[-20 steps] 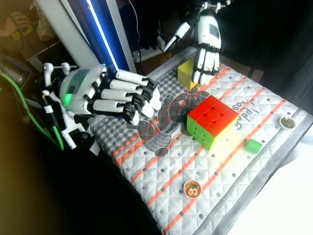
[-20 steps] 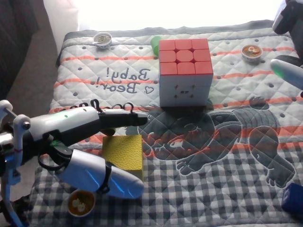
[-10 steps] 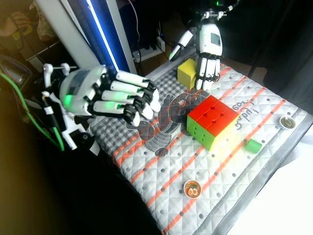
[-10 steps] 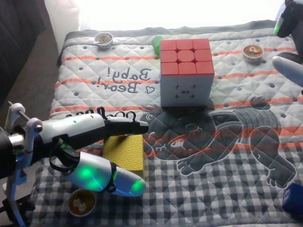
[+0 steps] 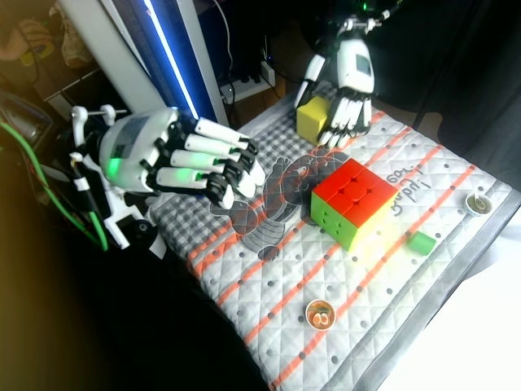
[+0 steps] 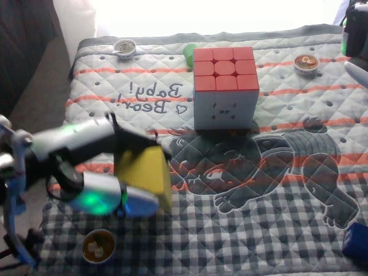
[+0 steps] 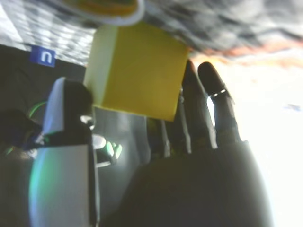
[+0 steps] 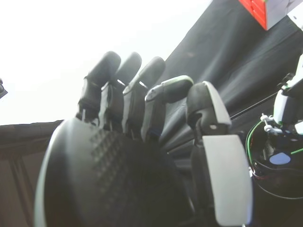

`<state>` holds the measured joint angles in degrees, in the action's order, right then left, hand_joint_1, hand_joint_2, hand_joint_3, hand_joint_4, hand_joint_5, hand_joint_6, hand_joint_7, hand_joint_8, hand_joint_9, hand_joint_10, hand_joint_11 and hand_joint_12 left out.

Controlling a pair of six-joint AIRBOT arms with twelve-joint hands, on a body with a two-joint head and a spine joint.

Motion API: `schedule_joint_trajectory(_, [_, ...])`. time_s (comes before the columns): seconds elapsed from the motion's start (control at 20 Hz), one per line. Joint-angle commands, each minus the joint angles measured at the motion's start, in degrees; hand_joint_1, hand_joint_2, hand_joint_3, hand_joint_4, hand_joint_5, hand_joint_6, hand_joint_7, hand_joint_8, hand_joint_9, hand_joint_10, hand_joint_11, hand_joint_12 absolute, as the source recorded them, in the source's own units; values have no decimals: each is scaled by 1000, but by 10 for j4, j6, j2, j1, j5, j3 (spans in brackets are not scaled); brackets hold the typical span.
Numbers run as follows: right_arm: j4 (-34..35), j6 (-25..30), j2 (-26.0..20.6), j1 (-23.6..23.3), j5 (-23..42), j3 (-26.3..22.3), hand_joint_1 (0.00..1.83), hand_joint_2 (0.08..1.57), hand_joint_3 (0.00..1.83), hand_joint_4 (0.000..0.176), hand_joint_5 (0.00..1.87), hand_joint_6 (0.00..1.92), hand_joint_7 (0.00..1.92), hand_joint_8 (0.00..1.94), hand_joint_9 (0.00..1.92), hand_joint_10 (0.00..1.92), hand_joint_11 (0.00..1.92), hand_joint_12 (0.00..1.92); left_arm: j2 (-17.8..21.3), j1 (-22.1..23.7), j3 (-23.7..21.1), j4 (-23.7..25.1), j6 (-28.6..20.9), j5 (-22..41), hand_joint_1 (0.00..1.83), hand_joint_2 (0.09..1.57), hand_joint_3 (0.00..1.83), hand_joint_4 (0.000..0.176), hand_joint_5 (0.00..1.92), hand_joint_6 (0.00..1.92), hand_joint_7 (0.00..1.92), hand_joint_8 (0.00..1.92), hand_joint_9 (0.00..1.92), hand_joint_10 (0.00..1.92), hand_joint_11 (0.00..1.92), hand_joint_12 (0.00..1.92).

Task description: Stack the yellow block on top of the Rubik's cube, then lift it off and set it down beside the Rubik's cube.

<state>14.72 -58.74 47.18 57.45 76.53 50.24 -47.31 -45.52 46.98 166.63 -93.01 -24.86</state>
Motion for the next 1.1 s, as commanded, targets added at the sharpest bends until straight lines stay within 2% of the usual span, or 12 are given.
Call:
schedule_joint_trajectory(0.0, [-7, 1, -1, -6, 71, 2, 991, 1308, 0, 0, 641, 1515, 439, 1192, 214, 1440, 1, 1921, 6, 7, -5, 0, -5, -124, 1009, 1249, 0, 0, 738, 1362, 651, 49, 490, 109, 0, 1291])
schedule_joint_trajectory(0.15, [-6, 1, -1, -5, 71, 2, 975, 1314, 2, 0, 632, 1531, 436, 1208, 231, 1453, 52, 1921, 23, 16, -18, 3, -17, -220, 1031, 1217, 1, 0, 787, 1286, 670, 20, 309, 660, 0, 1536])
schedule_joint_trajectory(0.2, [-6, 1, -1, -5, 71, 2, 977, 1317, 3, 0, 627, 1539, 428, 1205, 219, 1449, 41, 1921, 24, 21, -17, 7, -24, -243, 984, 1229, 2, 35, 764, 1322, 652, 14, 275, 677, 0, 1452])
schedule_joint_trajectory(0.3, [-6, 1, 2, -5, 71, 4, 976, 1311, 0, 0, 640, 1523, 427, 1275, 223, 1508, 72, 1921, 21, 41, -7, 12, -29, -271, 981, 1232, 0, 39, 760, 1329, 670, 11, 346, 473, 0, 1308])
schedule_joint_trajectory(0.35, [-6, 1, 3, -5, 71, 5, 958, 1316, 2, 0, 631, 1539, 421, 1292, 208, 1517, 54, 1921, 11, 59, 4, 14, -29, -273, 977, 1226, 1, 57, 770, 1315, 694, 12, 398, 399, 0, 1332])
schedule_joint_trajectory(0.4, [-6, 1, 4, -5, 71, 5, 951, 1313, 0, 0, 638, 1533, 420, 1286, 203, 1514, 51, 1921, -3, 80, 21, 15, -29, -268, 993, 1213, 2, 44, 793, 1283, 726, 15, 451, 350, 0, 1389])
schedule_joint_trajectory(0.45, [-6, 1, 5, -5, 70, 6, 946, 1306, 0, 0, 651, 1514, 414, 1245, 192, 1489, 60, 1921, -22, 104, 42, 15, -29, -253, 1034, 1205, 0, 0, 812, 1253, 720, 9, 465, 331, 0, 1429])
schedule_joint_trajectory(0.5, [-6, 1, 6, -5, 70, 7, 941, 1302, 0, 0, 657, 1506, 420, 1242, 189, 1487, 43, 1921, -38, 126, 60, 19, -29, -232, 1066, 1198, 0, 0, 825, 1231, 716, 7, 487, 337, 28, 1514])
schedule_joint_trajectory(0.55, [-6, 1, 7, -5, 70, 8, 939, 1302, 0, 0, 657, 1507, 423, 1267, 185, 1514, 42, 1921, -55, 152, 76, 25, -29, -210, 1101, 1199, 0, 0, 819, 1233, 711, 4, 479, 525, 151, 1620])
schedule_joint_trajectory(0.75, [-7, 3, 15, -5, 70, 14, 950, 1296, 0, 0, 664, 1492, 382, 1208, 160, 1460, 2, 1921, -122, 213, 146, 18, -30, -138, 1078, 1177, 0, 0, 862, 1186, 763, 27, 275, 789, 0, 1681])
schedule_joint_trajectory(0.9, [-7, 4, 19, -5, 70, 17, 975, 1308, 3, 0, 639, 1517, 406, 1239, 206, 1478, 35, 1921, -166, 232, 193, 4, -30, -93, 1127, 1168, 0, 0, 873, 1160, 762, 22, 419, 559, 127, 1484])
schedule_joint_trajectory(1.05, [-7, 4, 21, -5, 70, 18, 979, 1308, 1, 0, 641, 1515, 436, 1250, 218, 1465, 17, 1921, -205, 239, 234, -14, -30, -56, 1126, 1168, 0, 0, 873, 1163, 811, 55, 421, 731, 74, 1628])
